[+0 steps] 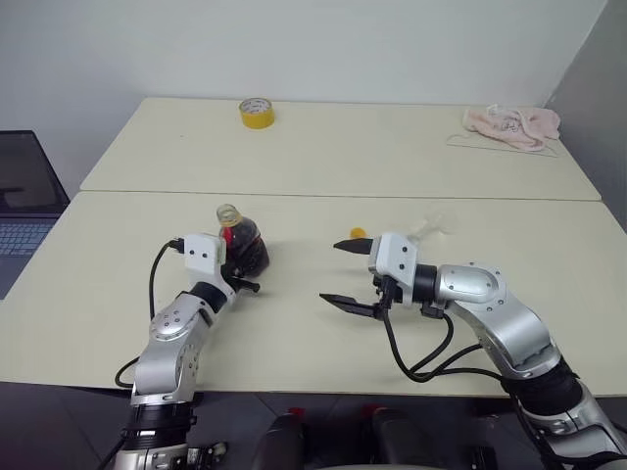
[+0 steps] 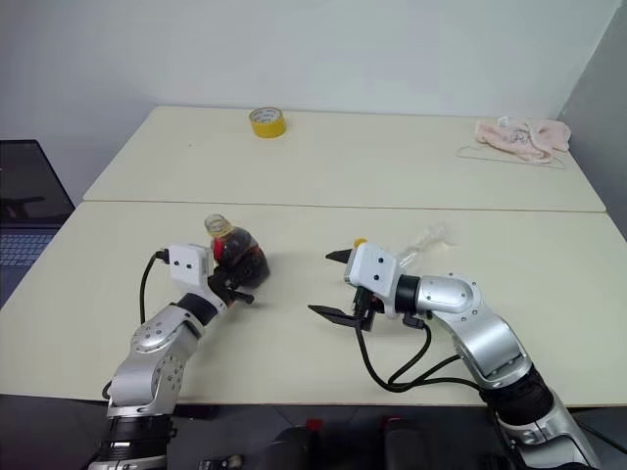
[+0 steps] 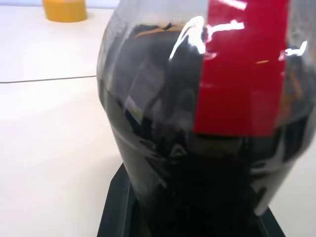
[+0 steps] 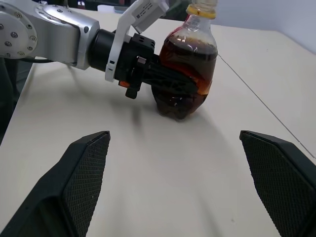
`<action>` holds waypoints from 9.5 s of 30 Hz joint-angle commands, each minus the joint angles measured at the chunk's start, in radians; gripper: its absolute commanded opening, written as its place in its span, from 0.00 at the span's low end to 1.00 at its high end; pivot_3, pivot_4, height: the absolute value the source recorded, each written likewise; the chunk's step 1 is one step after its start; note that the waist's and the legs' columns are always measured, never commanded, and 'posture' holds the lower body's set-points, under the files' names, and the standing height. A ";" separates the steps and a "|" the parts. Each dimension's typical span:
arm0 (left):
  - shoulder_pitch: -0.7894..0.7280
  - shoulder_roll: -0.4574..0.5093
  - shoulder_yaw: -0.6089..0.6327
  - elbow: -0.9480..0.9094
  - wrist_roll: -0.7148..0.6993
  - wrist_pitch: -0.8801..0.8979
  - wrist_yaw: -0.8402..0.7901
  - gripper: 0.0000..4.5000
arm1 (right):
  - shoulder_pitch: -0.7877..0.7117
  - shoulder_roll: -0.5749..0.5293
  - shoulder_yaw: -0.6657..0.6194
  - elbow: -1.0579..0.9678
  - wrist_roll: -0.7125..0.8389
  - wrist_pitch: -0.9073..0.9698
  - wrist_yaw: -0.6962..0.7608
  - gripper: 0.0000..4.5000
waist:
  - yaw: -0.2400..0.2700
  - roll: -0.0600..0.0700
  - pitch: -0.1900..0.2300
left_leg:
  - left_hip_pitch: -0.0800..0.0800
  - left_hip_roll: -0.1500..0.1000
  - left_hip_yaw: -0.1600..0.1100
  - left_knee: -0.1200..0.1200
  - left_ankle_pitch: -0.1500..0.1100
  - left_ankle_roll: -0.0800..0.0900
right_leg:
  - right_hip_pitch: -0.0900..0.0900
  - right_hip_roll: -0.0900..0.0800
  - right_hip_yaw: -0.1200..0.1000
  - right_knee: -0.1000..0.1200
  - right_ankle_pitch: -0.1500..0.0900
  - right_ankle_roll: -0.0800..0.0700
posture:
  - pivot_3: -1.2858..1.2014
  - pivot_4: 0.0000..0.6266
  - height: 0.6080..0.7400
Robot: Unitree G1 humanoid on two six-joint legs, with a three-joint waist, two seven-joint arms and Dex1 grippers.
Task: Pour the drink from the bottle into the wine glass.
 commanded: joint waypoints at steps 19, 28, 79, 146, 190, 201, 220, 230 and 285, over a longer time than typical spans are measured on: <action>-0.089 -0.004 0.079 0.150 0.025 -0.078 0.122 0.38 | -0.148 0.179 0.059 0.046 -0.061 0.108 -0.128 1.00 | -0.001 0.000 0.000 | 0.000 0.000 0.000 0.000 0.001 -0.001 | 0.000 0.000 0.000 0.001 0.000 0.000 | 0.52 0.24 1.00; -0.055 -0.008 0.083 0.111 0.021 -0.068 0.131 0.99 | -0.141 0.167 0.046 0.038 -0.051 0.104 -0.118 1.00 | -0.002 0.000 0.000 | 0.001 0.000 0.000 0.000 0.001 -0.001 | 0.000 0.000 0.000 0.001 0.000 0.000 | 0.52 0.24 1.00; 0.035 0.331 -0.246 -0.472 -0.130 0.281 -0.418 0.99 | -0.033 -0.299 -0.030 0.458 -0.724 -0.551 -0.308 1.00 | -0.001 0.000 0.000 | 0.006 0.000 0.004 -0.001 0.001 -0.001 | 0.006 0.000 0.003 0.000 0.000 0.000 | 0.52 0.24 1.00; 0.086 0.276 -0.179 -0.482 -0.200 0.319 -0.354 1.00 | -0.037 0.040 -0.065 0.570 -0.541 -0.651 -0.478 0.02 | -0.007 -0.001 -0.001 | 0.014 0.003 0.020 -0.003 -0.001 0.003 | 0.006 0.003 0.020 0.001 0.001 0.002 | 0.52 0.24 1.00; 0.174 0.284 -0.139 -0.474 -0.215 0.276 -0.364 1.00 | 0.030 0.245 -0.081 0.412 -0.156 -0.333 -0.197 1.00 | -0.004 0.000 0.000 | 0.015 0.004 0.019 -0.003 -0.002 0.004 | 0.006 0.004 0.020 0.001 0.001 0.002 | 0.52 0.24 1.00; 0.162 0.267 -0.133 -0.464 -0.205 0.266 -0.336 1.00 | 0.034 0.232 -0.066 0.394 -0.165 -0.334 -0.190 1.00 | -0.004 0.000 0.000 | 0.015 0.004 0.019 -0.003 -0.002 0.004 | 0.006 0.004 0.020 0.000 0.001 0.002 | 0.52 0.24 1.00; 0.301 0.184 -0.078 -0.483 -0.141 0.200 -0.195 1.00 | 0.203 -0.041 -0.121 -0.001 0.016 -0.035 0.045 1.00 | -0.002 0.000 0.000 | 0.015 0.004 0.018 -0.003 -0.003 0.005 | 0.006 0.004 0.020 0.000 0.001 0.002 | 0.52 0.24 1.00; 0.349 0.084 0.066 -0.427 -0.069 0.112 -0.005 1.00 | 0.155 -0.149 -0.181 -0.141 0.166 0.098 0.103 1.00 | 0.002 -0.001 0.000 | 0.014 0.004 0.018 -0.003 -0.003 0.006 | 0.007 0.004 0.019 -0.001 0.001 0.002 | 0.52 0.24 1.00; -0.036 0.072 0.048 0.120 0.092 -0.075 0.018 1.00 | 0.101 -0.206 -0.307 -0.273 0.415 0.208 0.038 1.00 | 0.004 -0.002 0.001 | 0.014 0.004 0.018 -0.003 -0.003 0.006 | 0.006 0.003 0.018 -0.001 0.001 0.003 | 0.52 0.24 1.00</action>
